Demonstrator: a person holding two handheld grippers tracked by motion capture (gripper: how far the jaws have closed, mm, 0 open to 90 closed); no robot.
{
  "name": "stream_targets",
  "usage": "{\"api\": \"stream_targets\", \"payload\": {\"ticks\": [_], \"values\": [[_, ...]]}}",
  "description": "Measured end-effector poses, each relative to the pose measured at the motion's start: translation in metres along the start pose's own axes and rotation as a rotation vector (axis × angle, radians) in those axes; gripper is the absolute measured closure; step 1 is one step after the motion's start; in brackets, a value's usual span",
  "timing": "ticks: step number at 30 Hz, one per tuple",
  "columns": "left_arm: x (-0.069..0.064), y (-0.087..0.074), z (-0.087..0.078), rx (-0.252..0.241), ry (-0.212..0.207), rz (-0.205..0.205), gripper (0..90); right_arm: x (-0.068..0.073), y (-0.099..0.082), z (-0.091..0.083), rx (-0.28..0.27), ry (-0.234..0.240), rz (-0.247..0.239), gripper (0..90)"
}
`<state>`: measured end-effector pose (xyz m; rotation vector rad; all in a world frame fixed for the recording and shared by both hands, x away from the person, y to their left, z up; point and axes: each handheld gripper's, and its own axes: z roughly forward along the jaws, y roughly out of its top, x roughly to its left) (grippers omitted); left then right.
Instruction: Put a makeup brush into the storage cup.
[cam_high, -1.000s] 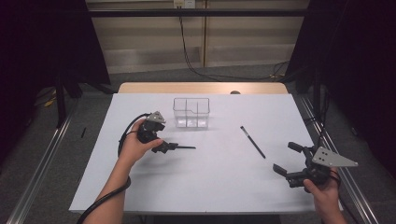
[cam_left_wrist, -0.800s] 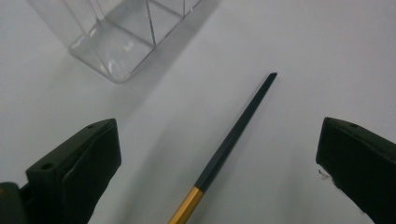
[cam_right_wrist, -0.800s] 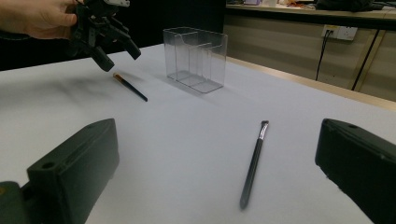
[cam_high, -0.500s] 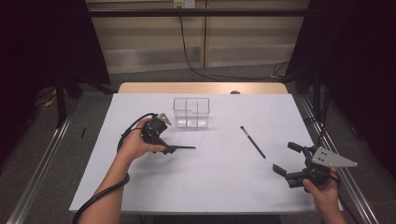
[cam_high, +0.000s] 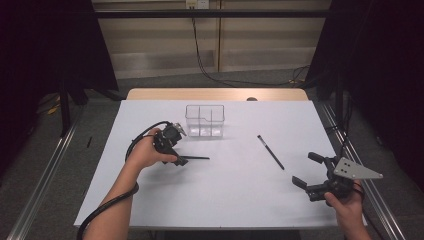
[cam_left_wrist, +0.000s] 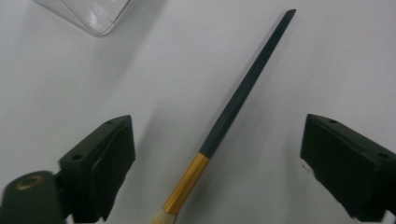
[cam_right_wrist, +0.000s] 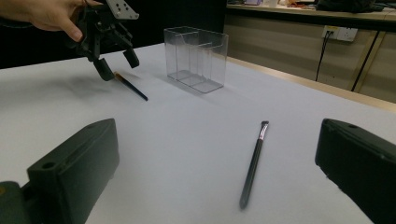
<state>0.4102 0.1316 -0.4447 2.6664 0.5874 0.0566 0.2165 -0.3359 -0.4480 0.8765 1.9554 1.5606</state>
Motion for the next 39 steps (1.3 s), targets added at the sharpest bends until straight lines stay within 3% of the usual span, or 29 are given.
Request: {"api": "stream_targets", "payload": {"ticks": [5,8,11,14,18,23,25,28,32,39], "values": [[0.001,0.002,0.000,0.034,-0.023,0.014,27.0,-0.001,0.000,-0.001,0.000,-0.002,0.000,0.0],[0.001,0.002,0.002,0.059,-0.020,0.019,30.7,-0.001,0.000,-0.001,-0.002,-0.002,0.001,0.0],[0.001,0.002,0.002,0.062,-0.012,0.032,33.0,-0.001,0.000,-0.001,0.000,-0.002,0.002,0.0],[0.000,0.001,0.003,0.070,-0.032,0.046,41.8,-0.001,0.000,-0.001,0.001,-0.002,0.000,0.0],[-0.001,0.001,0.005,0.147,-0.025,0.076,43.8,-0.001,0.000,-0.001,0.001,-0.002,0.000,0.0],[-0.004,0.004,0.005,0.169,-0.025,0.090,49.7,-0.002,-0.001,0.000,0.007,0.000,0.002,0.0],[-0.005,0.005,0.005,0.168,-0.024,0.078,52.1,-0.001,-0.001,0.000,0.008,0.004,0.000,0.0],[-0.006,0.007,0.004,0.182,-0.050,0.073,66.1,-0.001,-0.001,0.001,0.008,0.003,-0.003,0.0],[-0.008,0.009,0.005,0.194,-0.040,0.069,75.1,-0.001,-0.001,0.001,0.008,0.003,-0.003,0.0],[-0.010,0.013,0.007,0.226,-0.051,0.088,83.5,-0.001,-0.001,0.001,0.010,0.004,-0.004,0.0]]}}
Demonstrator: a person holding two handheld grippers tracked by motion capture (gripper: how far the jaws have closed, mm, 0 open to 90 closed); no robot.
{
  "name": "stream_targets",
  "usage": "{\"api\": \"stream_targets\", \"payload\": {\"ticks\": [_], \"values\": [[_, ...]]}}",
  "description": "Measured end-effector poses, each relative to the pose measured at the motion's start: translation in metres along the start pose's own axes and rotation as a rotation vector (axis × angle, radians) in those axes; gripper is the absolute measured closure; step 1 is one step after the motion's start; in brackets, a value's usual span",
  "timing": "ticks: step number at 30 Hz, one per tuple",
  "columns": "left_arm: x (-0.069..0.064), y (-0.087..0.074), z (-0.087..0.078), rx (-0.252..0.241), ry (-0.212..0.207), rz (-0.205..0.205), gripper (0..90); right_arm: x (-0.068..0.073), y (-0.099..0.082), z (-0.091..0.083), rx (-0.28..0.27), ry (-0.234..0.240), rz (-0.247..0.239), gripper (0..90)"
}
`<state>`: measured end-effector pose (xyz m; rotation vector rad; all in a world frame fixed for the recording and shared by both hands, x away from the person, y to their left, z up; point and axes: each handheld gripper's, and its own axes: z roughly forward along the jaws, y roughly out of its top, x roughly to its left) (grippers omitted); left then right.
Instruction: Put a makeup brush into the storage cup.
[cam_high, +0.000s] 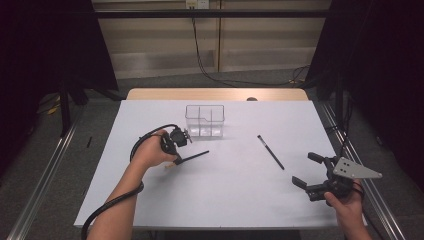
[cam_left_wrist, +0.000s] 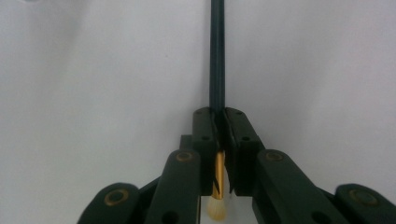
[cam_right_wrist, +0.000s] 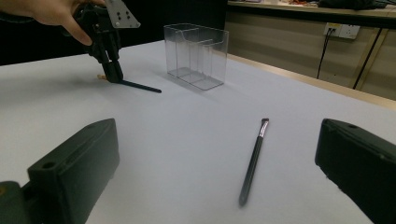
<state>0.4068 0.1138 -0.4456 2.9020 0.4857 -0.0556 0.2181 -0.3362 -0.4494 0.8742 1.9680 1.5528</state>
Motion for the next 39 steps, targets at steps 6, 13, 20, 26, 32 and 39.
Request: {"api": "stream_targets", "payload": {"ticks": [6,13,20,26,32,39], "values": [[0.002,-0.001,0.000,-0.006,-0.025,0.005,83.3,0.000,0.000,0.000,0.004,0.000,-0.004,0.0],[0.001,0.001,0.000,0.015,-0.006,-0.010,83.9,0.000,0.000,0.001,0.006,0.003,0.000,0.0],[-0.001,0.002,-0.001,0.016,-0.021,-0.030,83.9,-0.001,0.000,0.000,0.001,0.000,0.001,0.0],[-0.005,0.005,-0.004,-0.004,-0.048,-0.036,83.9,-0.001,0.000,0.000,0.000,-0.002,0.002,0.0],[-0.011,0.010,-0.012,-0.026,-0.065,-0.020,83.9,-0.001,0.000,0.000,0.002,0.000,0.001,0.0],[-0.017,0.015,-0.017,-0.050,-0.085,0.012,84.0,-0.001,0.000,0.000,0.000,-0.002,0.001,0.0]]}}
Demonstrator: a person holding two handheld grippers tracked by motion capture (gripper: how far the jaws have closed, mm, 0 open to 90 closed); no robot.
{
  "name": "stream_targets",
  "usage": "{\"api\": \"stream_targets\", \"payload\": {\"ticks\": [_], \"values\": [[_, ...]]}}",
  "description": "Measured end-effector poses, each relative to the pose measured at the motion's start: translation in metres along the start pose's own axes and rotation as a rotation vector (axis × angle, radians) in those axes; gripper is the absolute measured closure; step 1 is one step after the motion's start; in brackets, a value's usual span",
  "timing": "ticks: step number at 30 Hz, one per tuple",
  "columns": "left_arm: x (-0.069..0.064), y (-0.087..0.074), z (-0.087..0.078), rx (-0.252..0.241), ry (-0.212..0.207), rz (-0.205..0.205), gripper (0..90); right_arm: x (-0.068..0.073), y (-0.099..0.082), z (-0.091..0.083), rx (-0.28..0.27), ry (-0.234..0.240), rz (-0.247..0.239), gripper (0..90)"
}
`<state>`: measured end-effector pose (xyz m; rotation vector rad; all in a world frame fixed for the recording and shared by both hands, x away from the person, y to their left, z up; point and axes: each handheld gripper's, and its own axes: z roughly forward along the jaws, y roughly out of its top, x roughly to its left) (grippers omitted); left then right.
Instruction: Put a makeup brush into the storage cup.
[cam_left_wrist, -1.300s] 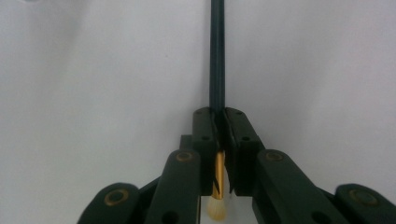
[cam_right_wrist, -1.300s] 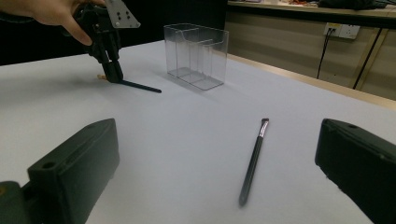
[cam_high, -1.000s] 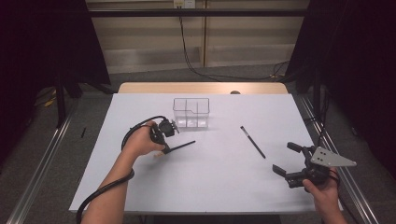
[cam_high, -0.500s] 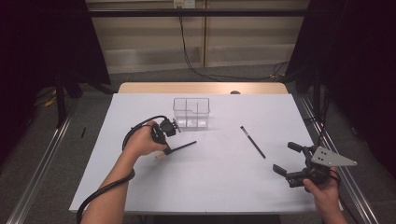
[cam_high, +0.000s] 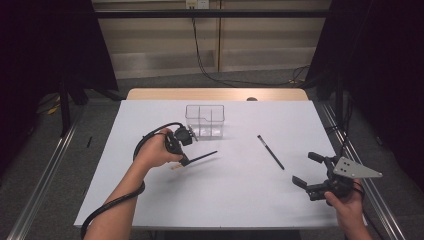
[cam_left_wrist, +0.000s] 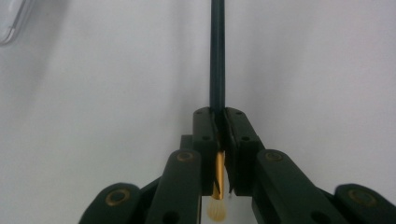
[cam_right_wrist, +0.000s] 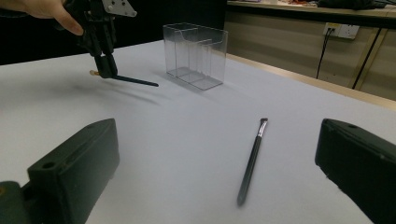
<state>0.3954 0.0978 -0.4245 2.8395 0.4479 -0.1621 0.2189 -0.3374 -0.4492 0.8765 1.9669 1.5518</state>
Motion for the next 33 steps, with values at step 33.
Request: {"api": "stream_targets", "payload": {"ticks": [33], "values": [[-0.049,0.035,-0.012,-0.061,-0.078,0.138,83.9,0.001,-0.001,0.003,0.019,0.024,-0.004,0.0]]}}
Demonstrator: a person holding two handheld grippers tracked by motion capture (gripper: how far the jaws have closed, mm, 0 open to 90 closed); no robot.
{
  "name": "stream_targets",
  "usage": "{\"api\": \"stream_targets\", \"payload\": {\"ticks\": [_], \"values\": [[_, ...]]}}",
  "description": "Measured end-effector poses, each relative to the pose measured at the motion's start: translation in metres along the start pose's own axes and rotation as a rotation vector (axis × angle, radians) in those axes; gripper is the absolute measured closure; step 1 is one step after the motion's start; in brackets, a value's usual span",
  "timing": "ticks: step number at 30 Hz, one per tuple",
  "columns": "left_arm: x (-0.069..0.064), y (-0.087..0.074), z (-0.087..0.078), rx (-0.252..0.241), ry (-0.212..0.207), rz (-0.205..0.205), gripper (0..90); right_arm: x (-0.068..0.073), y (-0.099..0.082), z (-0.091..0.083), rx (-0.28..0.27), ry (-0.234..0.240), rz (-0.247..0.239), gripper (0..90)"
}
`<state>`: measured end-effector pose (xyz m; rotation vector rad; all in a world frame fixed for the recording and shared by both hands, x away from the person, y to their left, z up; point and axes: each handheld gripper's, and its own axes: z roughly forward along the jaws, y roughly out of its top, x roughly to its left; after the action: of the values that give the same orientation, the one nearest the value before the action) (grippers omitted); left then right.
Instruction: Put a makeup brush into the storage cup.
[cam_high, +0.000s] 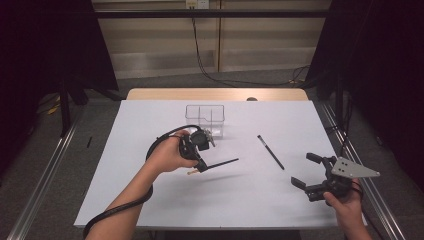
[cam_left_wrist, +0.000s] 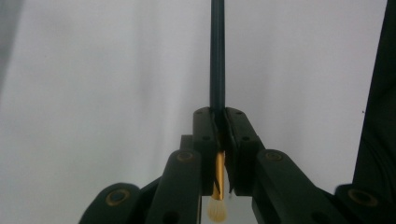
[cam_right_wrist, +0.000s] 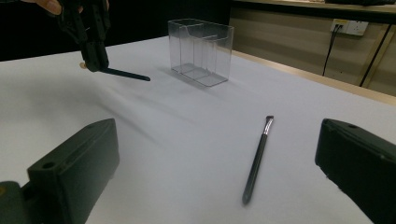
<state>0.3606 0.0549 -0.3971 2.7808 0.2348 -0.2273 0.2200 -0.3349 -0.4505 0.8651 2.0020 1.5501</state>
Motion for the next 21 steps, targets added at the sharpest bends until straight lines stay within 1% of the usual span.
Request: {"api": "stream_targets", "payload": {"ticks": [2,3,4,5,6,9,10,11,12,13,14,15,16,17,19,21], "values": [[-0.003,0.002,0.000,0.000,-0.001,0.014,83.9,0.001,0.000,0.001,0.004,0.001,-0.003,0.0],[-0.004,0.002,0.001,-0.002,0.000,0.015,83.9,0.001,0.000,0.001,0.007,0.004,-0.003,0.0],[-0.007,0.003,0.001,-0.004,-0.004,0.005,83.9,0.001,0.000,0.002,0.007,0.007,-0.004,0.0],[-0.008,0.004,0.002,-0.003,-0.007,0.010,83.9,0.002,0.000,0.002,0.004,0.007,-0.005,0.0],[-0.009,0.004,0.001,0.006,-0.008,0.024,83.9,0.002,0.000,0.003,0.006,0.009,-0.005,0.0],[-0.013,0.006,0.002,0.007,-0.014,0.038,83.9,0.002,0.000,0.003,0.007,0.013,-0.006,0.0],[-0.014,0.007,0.002,-0.002,-0.014,0.030,83.9,0.002,0.000,0.003,0.007,0.013,-0.004,0.0],[-0.015,0.007,0.003,-0.002,-0.013,0.039,83.9,0.002,0.000,0.003,0.009,0.015,-0.003,0.0],[-0.017,0.008,0.003,-0.005,-0.017,0.029,83.9,0.002,0.001,0.003,0.011,0.017,-0.002,0.0],[-0.017,0.009,0.003,0.000,-0.015,0.045,83.9,0.002,0.001,0.003,0.012,0.019,0.001,0.0],[-0.018,0.010,0.004,-0.002,-0.018,0.045,83.9,0.002,0.001,0.003,0.014,0.022,0.003,0.0],[-0.019,0.011,0.004,0.010,-0.022,0.056,83.9,0.001,0.001,0.003,0.013,0.023,-0.001,0.0],[-0.020,0.011,0.005,0.004,-0.022,0.051,83.9,0.001,0.002,0.004,0.013,0.024,-0.002,0.0],[-0.021,0.012,0.005,0.008,-0.026,0.062,83.9,0.001,0.003,0.004,0.010,0.025,-0.002,0.0],[-0.022,0.014,0.005,0.008,-0.027,0.062,83.9,0.002,0.004,0.004,0.005,0.027,0.002,0.0],[-0.024,0.015,0.005,0.009,-0.031,0.070,83.9,0.003,0.005,0.005,0.009,0.029,-0.008,0.0]]}}
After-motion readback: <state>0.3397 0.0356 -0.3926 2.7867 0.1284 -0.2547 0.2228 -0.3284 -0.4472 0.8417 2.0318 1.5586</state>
